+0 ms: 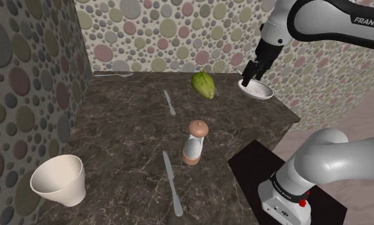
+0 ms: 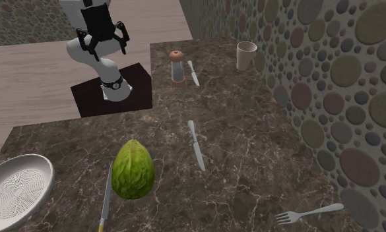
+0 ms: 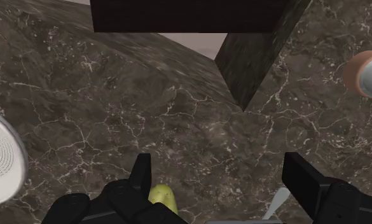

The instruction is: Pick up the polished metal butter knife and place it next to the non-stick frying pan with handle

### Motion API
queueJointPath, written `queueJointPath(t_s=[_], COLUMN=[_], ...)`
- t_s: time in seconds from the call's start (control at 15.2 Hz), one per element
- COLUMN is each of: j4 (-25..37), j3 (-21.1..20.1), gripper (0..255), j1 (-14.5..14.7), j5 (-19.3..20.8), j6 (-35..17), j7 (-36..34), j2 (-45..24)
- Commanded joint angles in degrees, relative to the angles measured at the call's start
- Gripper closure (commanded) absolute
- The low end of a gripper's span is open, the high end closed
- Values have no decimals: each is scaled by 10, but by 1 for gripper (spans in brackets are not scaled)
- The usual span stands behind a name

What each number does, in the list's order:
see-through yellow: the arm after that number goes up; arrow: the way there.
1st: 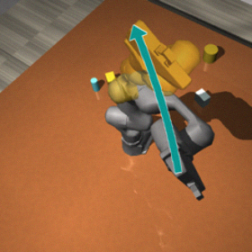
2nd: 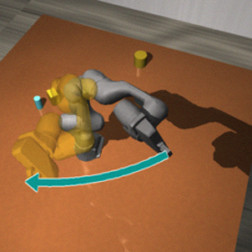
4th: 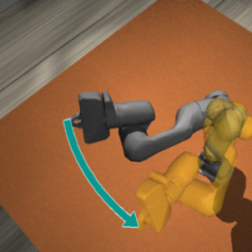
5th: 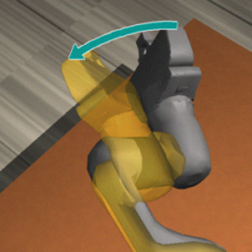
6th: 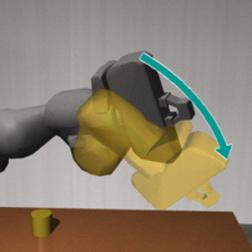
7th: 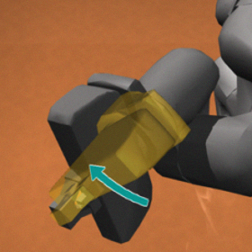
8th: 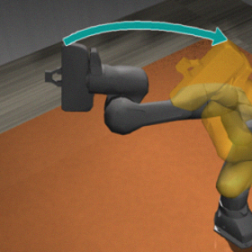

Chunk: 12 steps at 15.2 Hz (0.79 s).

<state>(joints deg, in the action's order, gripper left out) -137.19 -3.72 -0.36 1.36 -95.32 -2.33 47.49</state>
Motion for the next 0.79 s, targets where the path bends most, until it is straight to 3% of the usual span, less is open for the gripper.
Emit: queueJointPath(t_s=[0.0,0.73], j4=[0,46], j3=[0,-40], gripper=[0,0], j1=[0,-7], j5=[0,-49], j6=[0,-162], j7=[0,-98], j2=[0,-218])
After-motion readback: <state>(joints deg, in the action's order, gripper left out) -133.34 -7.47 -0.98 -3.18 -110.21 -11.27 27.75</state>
